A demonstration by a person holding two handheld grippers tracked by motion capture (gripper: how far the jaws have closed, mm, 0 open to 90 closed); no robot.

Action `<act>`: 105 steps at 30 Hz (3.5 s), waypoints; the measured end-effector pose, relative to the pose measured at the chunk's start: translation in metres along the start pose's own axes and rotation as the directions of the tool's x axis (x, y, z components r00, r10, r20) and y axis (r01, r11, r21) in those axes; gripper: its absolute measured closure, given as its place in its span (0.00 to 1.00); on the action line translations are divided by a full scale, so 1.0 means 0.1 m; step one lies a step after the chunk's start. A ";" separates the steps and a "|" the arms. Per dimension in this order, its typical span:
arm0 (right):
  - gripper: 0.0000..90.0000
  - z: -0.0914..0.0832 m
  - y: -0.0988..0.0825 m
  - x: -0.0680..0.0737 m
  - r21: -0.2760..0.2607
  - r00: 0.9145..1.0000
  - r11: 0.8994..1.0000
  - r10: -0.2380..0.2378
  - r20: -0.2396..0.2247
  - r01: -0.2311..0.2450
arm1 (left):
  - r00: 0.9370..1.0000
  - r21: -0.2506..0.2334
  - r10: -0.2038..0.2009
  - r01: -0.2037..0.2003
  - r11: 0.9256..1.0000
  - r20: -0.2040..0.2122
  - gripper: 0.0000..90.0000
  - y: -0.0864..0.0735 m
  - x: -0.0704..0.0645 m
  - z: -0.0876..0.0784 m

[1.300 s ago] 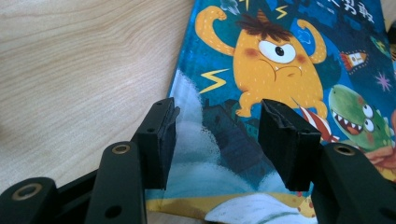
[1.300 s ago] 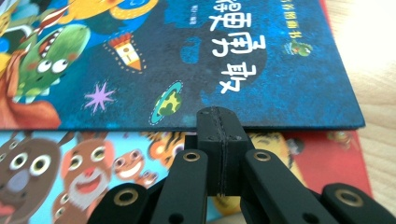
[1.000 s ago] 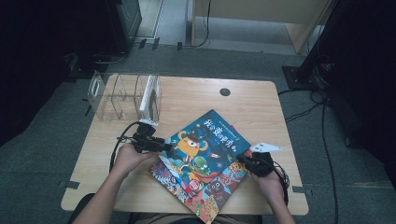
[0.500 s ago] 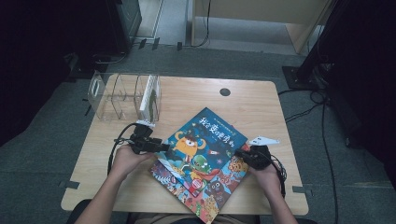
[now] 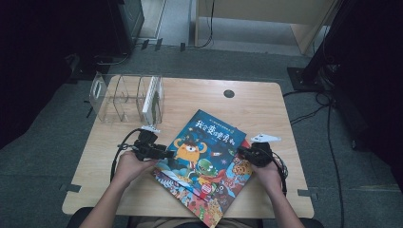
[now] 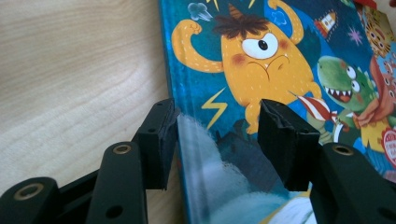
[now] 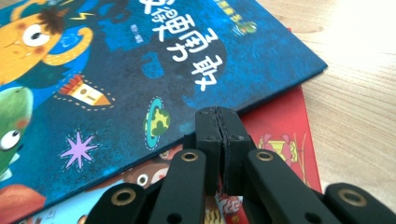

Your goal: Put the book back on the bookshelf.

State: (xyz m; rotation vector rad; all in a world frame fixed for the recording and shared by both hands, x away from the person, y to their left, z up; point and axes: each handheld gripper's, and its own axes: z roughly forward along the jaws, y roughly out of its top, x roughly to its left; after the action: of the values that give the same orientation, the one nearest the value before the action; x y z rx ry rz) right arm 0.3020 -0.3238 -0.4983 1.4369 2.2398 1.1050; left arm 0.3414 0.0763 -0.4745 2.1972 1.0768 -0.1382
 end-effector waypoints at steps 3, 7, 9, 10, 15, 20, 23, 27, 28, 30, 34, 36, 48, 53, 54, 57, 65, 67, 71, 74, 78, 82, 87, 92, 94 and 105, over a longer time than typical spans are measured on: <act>0.98 0.02 0.03 0.00 0.005 1.000 1.000 -0.008 0.003 0.008 | 1.000 0.001 0.000 0.000 1.000 -0.008 0.53 -0.02 -0.03 0.01; 0.98 0.06 0.06 -0.01 0.000 1.000 1.000 -0.011 0.008 0.011 | 1.000 -0.003 -0.005 0.005 1.000 -0.009 0.52 -0.03 -0.06 0.00; 0.98 0.08 0.08 -0.01 -0.004 1.000 1.000 -0.012 0.010 0.012 | 1.000 -0.001 -0.005 0.005 1.000 -0.012 0.52 -0.04 -0.07 0.00; 0.98 0.09 0.09 -0.01 -0.003 1.000 1.000 -0.015 0.013 0.015 | 1.000 0.000 -0.007 0.007 1.000 -0.012 0.52 -0.04 -0.08 0.00; 0.98 0.14 0.13 -0.01 -0.009 1.000 1.000 -0.017 0.014 0.017 | 1.000 -0.008 -0.009 0.009 1.000 -0.012 0.52 -0.07 -0.12 -0.01; 0.98 0.19 0.17 -0.01 -0.012 0.999 1.000 -0.025 0.022 0.026 | 1.000 0.002 -0.014 0.014 1.000 -0.006 0.52 -0.10 -0.14 -0.01; 0.97 0.22 0.20 -0.01 -0.013 0.999 1.000 -0.026 0.025 0.027 | 1.000 0.003 -0.018 0.018 1.000 -0.011 0.51 -0.12 -0.16 -0.01; 0.97 0.25 0.22 -0.02 -0.020 0.999 0.999 -0.031 0.030 0.032 | 1.000 0.003 -0.019 0.019 1.000 -0.013 0.51 -0.13 -0.20 -0.01; 0.97 0.26 0.23 -0.02 -0.024 0.999 0.999 -0.032 0.032 0.033 | 1.000 0.004 -0.021 0.021 1.000 -0.014 0.51 -0.13 -0.21 -0.01; 0.97 0.26 0.23 -0.02 -0.024 0.999 0.999 -0.029 0.035 0.030 | 1.000 0.004 -0.025 0.025 1.000 -0.014 0.51 -0.14 -0.22 -0.01; 0.95 0.26 0.25 -0.02 -0.020 0.999 0.999 -0.025 0.038 0.026 | 0.999 0.020 -0.029 0.030 0.999 -0.034 0.54 -0.15 -0.21 -0.01; 0.97 0.26 0.25 -0.02 -0.020 0.999 0.999 -0.025 0.036 0.026 | 0.999 0.020 -0.042 0.043 0.999 -0.033 0.60 -0.14 -0.20 -0.02; 1.00 0.20 0.23 0.07 -0.011 0.999 0.999 -0.033 0.013 0.034 | 0.998 -0.007 -0.067 0.067 0.998 -0.009 0.75 -0.20 -0.10 -0.22; 1.00 0.16 0.19 0.11 -0.004 0.999 0.999 -0.038 -0.001 0.038 | 0.998 -0.004 -0.052 0.052 0.999 -0.024 0.84 -0.22 -0.08 -0.27; 1.00 0.15 0.19 0.12 -0.004 0.999 0.999 -0.038 -0.002 0.038 | 0.998 -0.003 -0.051 0.051 0.999 -0.025 0.86 -0.22 -0.09 -0.27; 1.00 0.12 0.16 0.14 0.003 0.999 0.999 -0.032 -0.009 0.032 | 1.000 0.012 -0.025 0.025 1.000 -0.016 0.96 -0.23 -0.09 -0.26; 1.00 0.09 0.12 0.20 0.029 1.000 1.000 -0.013 -0.019 0.013 | 1.000 0.068 -0.023 0.022 0.997 0.007 1.00 -0.25 -0.08 -0.14; 1.00 0.09 0.11 0.20 0.029 1.000 0.999 -0.015 -0.013 0.015 | 1.000 0.068 -0.026 0.025 0.997 0.013 1.00 -0.25 -0.08 -0.14; 1.00 0.10 0.11 0.20 0.027 1.000 1.000 -0.015 -0.012 0.015 | 1.000 0.065 -0.024 0.022 0.998 0.018 1.00 -0.25 -0.09 -0.13; 1.00 0.11 0.11 0.19 0.021 1.000 1.000 -0.013 -0.002 0.013 | 1.000 0.068 -0.016 0.015 0.998 0.019 1.00 -0.24 -0.13 -0.11; 1.00 0.12 0.12 0.19 0.011 1.000 1.000 -0.013 0.010 0.012 | 1.000 0.067 -0.004 0.003 0.998 0.007 1.00 -0.23 -0.18 -0.07; 1.00 0.14 0.13 0.17 0.006 1.000 1.000 -0.009 0.023 0.009 | 1.000 0.066 -0.004 0.002 0.998 0.021 1.00 -0.22 -0.21 -0.04; 1.00 0.15 0.14 0.17 0.013 0.999 1.000 -0.002 0.034 0.002 | 1.000 0.073 0.001 -0.003 0.997 0.029 1.00 -0.22 -0.24 -0.02; 1.00 0.15 0.15 0.14 0.013 0.999 1.000 0.005 0.049 -0.005 | 0.999 0.068 0.009 -0.012 0.998 0.051 1.00 -0.22 -0.30 0.02; 1.00 0.15 0.15 0.14 0.015 0.998 1.000 0.013 0.055 -0.014 | 0.999 0.067 0.015 -0.018 0.998 0.052 1.00 -0.21 -0.33 0.03; 1.00 0.15 0.15 0.10 0.012 0.996 1.000 0.027 0.089 -0.029 | 0.996 0.065 0.024 -0.029 0.997 0.086 1.00 -0.22 -0.45 0.12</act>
State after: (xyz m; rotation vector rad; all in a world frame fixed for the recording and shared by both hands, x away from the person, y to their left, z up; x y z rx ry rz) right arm 0.3157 -0.3052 -0.4957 1.4969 2.1766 1.0157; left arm 0.2983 0.0483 -0.4782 2.2428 1.0088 -0.2574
